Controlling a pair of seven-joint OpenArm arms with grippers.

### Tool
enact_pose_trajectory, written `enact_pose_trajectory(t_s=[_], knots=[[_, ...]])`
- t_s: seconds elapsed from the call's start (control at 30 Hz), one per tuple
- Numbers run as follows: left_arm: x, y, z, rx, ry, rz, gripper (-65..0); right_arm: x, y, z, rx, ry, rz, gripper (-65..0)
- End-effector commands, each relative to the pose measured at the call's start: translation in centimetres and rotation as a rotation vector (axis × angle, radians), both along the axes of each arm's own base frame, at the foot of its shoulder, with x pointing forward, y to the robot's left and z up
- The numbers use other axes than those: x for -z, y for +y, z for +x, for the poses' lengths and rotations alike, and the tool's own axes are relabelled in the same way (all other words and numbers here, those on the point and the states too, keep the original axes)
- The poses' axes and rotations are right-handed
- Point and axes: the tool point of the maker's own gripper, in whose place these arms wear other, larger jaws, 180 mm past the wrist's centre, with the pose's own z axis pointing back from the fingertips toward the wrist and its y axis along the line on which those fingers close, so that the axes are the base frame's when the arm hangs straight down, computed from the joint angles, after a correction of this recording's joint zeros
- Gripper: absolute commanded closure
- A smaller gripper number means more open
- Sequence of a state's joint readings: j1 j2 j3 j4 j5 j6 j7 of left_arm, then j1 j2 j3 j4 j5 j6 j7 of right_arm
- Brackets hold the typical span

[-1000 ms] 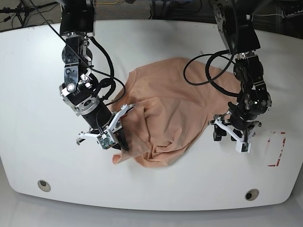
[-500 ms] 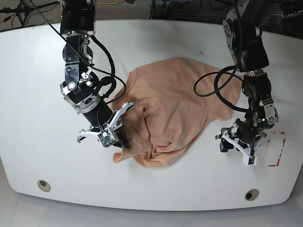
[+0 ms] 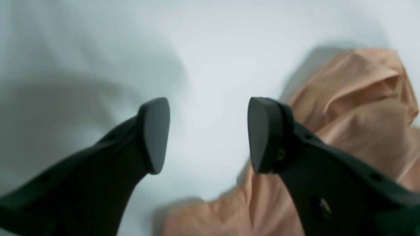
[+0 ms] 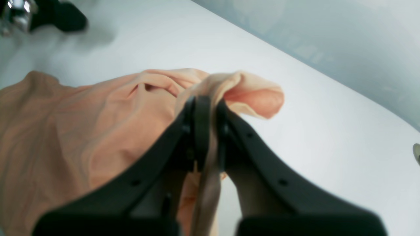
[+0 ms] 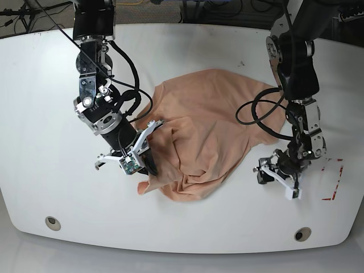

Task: Fold the T-shirt properly
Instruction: 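Move the left gripper across the shirt toward the right gripper and grasp fabric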

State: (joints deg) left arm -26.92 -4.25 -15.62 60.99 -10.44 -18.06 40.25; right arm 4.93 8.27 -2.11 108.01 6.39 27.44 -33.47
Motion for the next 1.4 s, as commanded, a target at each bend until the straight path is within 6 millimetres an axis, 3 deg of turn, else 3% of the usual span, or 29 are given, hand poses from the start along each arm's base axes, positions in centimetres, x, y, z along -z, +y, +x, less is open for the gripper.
enact_pose_trajectory(t_s=[0.0,0.53,0.93,1.37], knots=[[-1.2,-0.3,0.9,0.005,-0.040,-0.015,-34.3,-2.1,0.2,0.5,-0.009,-0.064,0.022,-0.3],[1.0,-0.3,0.3,0.014,-0.013,-0.011,-33.9,-2.2,-0.1,0.6,-0.002,-0.068,0.024,-0.4],[1.8,-1.6,0.9,0.044,0.015,-0.019,-34.1,-1.9,-0.1,0.3,0.000,-0.062,0.023,-0.2],[4.3,-6.0,-0.1,0.110,0.086,-0.064,-34.3,-1.3,0.4,-0.3,-0.011,-0.044,0.036,-0.3]])
